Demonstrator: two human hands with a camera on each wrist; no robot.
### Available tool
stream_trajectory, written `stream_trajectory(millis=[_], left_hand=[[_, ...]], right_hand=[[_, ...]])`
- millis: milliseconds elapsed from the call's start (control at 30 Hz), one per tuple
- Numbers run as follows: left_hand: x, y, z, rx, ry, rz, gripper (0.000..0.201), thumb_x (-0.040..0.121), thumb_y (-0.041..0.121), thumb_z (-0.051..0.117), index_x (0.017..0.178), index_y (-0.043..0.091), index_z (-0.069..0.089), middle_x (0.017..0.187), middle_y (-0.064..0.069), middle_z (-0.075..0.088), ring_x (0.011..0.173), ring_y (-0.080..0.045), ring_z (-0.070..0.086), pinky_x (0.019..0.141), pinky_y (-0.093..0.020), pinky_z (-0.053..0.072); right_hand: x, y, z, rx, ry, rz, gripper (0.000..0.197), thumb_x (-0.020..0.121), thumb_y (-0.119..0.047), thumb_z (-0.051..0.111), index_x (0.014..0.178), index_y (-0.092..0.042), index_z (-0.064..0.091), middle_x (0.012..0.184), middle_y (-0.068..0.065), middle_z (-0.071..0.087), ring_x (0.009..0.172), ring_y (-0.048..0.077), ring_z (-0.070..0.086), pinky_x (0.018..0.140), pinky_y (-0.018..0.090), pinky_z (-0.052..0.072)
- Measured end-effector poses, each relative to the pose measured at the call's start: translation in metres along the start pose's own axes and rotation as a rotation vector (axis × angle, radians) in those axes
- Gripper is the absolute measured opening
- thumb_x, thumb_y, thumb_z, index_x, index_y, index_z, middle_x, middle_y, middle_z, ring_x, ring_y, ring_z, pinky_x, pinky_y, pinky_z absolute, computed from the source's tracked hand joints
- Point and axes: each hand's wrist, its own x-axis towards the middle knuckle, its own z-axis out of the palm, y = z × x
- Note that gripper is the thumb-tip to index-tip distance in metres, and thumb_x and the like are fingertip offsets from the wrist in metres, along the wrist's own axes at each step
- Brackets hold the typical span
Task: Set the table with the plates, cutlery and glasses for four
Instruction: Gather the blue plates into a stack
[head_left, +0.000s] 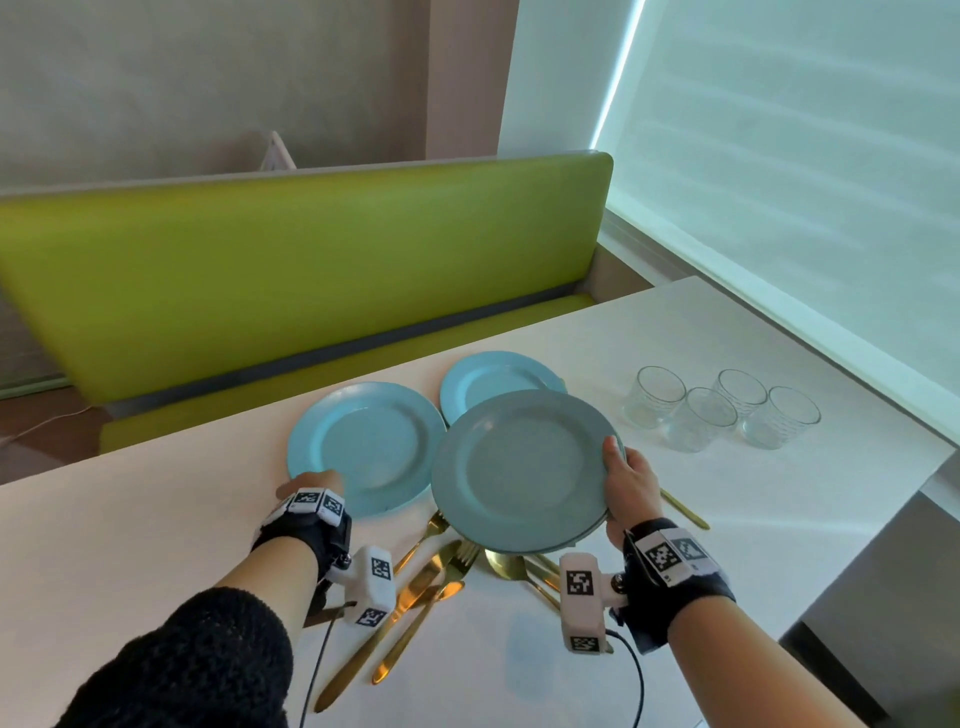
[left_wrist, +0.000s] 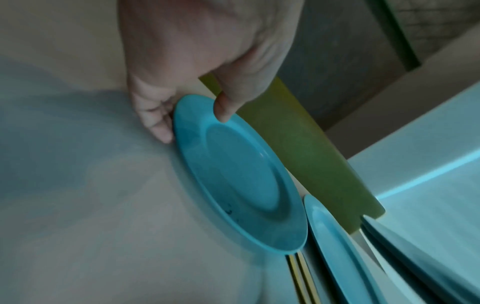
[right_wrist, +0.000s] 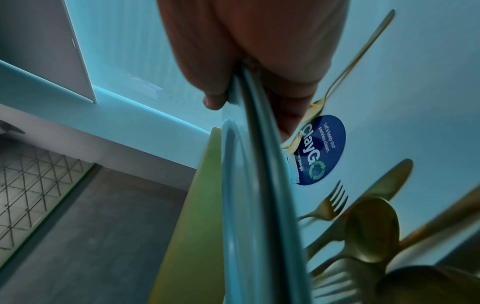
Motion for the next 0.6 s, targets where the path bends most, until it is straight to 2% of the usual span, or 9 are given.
stream_trajectory(millis=[67,133,200,233,267,333,433,533,600], left_hand=[[0.006,-0.003,-0.004,-0.058,-0.042,-0.041,0.052,0.096,0.028,0.042,0.137,-0.005,0.043,0.141,-0.024,0.045,0.127,-0.037,0.048,0.103,-0.038,0.041],[0.013,-0.004,-0.008,-0.123,-0.055,-0.053,0.059,0.093,0.040,0.042,0.132,-0.004,0.047,0.130,-0.018,0.056,0.117,-0.037,0.057,0.100,-0.041,0.047],[0.006,-0.001,-0.009,-0.330,-0.095,-0.073,0.053,0.096,0.035,0.044,0.128,-0.006,0.046,0.118,-0.009,0.057,0.114,-0.037,0.058,0.088,-0.043,0.052],[0.002,0.001,-0.010,-0.389,-0.098,-0.064,0.047,0.097,0.030,0.042,0.129,-0.004,0.046,0.118,-0.011,0.055,0.116,-0.037,0.055,0.083,-0.043,0.051],[-0.002,0.004,-0.012,-0.447,-0.090,-0.041,0.044,0.098,0.027,0.039,0.132,-0.002,0.044,0.126,-0.014,0.053,0.119,-0.038,0.053,0.081,-0.043,0.051],[-0.008,0.007,-0.017,-0.467,-0.068,0.036,0.044,0.099,0.026,0.033,0.134,0.000,0.042,0.135,-0.018,0.050,0.119,-0.041,0.052,0.085,-0.045,0.051],[-0.020,0.010,-0.028,-0.381,0.027,0.152,0.047,0.100,0.029,0.029,0.131,-0.003,0.044,0.131,-0.025,0.052,0.115,-0.042,0.054,0.095,-0.047,0.048],[-0.032,0.013,-0.043,-0.334,0.080,0.261,0.046,0.102,0.026,0.027,0.127,-0.008,0.045,0.129,-0.028,0.052,0.117,-0.042,0.049,0.097,-0.042,0.040],[-0.040,0.014,-0.050,-0.344,0.087,0.296,0.046,0.103,0.025,0.025,0.128,-0.008,0.045,0.131,-0.027,0.050,0.120,-0.041,0.047,0.097,-0.040,0.037]], right_hand=[[-0.005,0.004,0.005,0.007,-0.005,-0.003,0.024,0.095,-0.037,0.050,0.091,-0.016,0.061,0.097,0.012,0.068,0.089,0.032,0.065,0.085,0.052,0.053],[-0.012,0.004,0.009,0.002,-0.008,-0.010,0.026,0.095,-0.037,0.049,0.097,-0.015,0.062,0.103,0.014,0.068,0.093,0.034,0.066,0.086,0.053,0.053],[-0.018,0.004,0.013,0.006,-0.012,-0.006,0.022,0.095,-0.037,0.049,0.092,-0.020,0.063,0.104,0.013,0.068,0.093,0.033,0.065,0.088,0.052,0.053],[-0.021,0.003,0.016,0.004,-0.013,0.000,0.022,0.095,-0.037,0.049,0.086,-0.022,0.062,0.103,0.012,0.068,0.092,0.032,0.065,0.088,0.051,0.053],[-0.024,0.003,0.018,0.001,-0.017,0.004,0.022,0.094,-0.038,0.049,0.083,-0.023,0.062,0.104,0.012,0.068,0.093,0.031,0.064,0.089,0.051,0.053],[-0.030,0.001,0.024,0.013,-0.039,-0.002,0.022,0.092,-0.042,0.050,0.082,-0.024,0.061,0.105,0.011,0.068,0.097,0.032,0.064,0.090,0.054,0.051],[-0.039,-0.005,0.034,0.029,-0.072,0.000,0.021,0.093,-0.042,0.050,0.086,-0.023,0.058,0.104,0.009,0.066,0.101,0.032,0.064,0.092,0.053,0.051],[-0.048,-0.013,0.044,0.032,-0.091,-0.017,0.031,0.092,-0.045,0.050,0.095,-0.017,0.061,0.104,0.011,0.067,0.098,0.032,0.065,0.089,0.053,0.052],[-0.053,-0.018,0.049,0.027,-0.100,-0.033,0.032,0.092,-0.046,0.049,0.094,-0.016,0.060,0.098,0.009,0.067,0.092,0.029,0.064,0.088,0.052,0.053]])
